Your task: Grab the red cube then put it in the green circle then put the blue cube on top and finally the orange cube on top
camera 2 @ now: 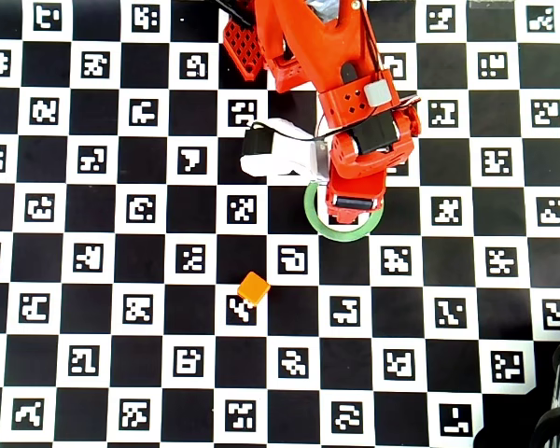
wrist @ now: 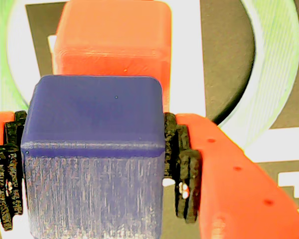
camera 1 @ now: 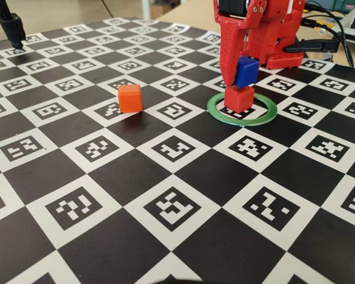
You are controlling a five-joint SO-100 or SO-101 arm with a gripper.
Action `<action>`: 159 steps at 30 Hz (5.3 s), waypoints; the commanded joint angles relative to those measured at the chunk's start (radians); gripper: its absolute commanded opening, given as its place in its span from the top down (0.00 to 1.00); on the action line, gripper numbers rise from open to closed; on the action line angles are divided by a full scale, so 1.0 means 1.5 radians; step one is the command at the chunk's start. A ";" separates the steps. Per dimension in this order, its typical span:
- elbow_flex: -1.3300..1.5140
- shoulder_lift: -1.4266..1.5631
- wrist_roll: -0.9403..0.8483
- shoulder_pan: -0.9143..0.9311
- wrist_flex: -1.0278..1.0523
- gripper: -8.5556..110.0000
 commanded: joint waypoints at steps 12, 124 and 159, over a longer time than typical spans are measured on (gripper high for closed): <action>-0.037 0.000 -0.016 0.017 -0.021 0.89; 0.028 0.079 0.022 -0.020 0.007 0.56; -0.420 0.043 -0.122 0.070 0.378 0.57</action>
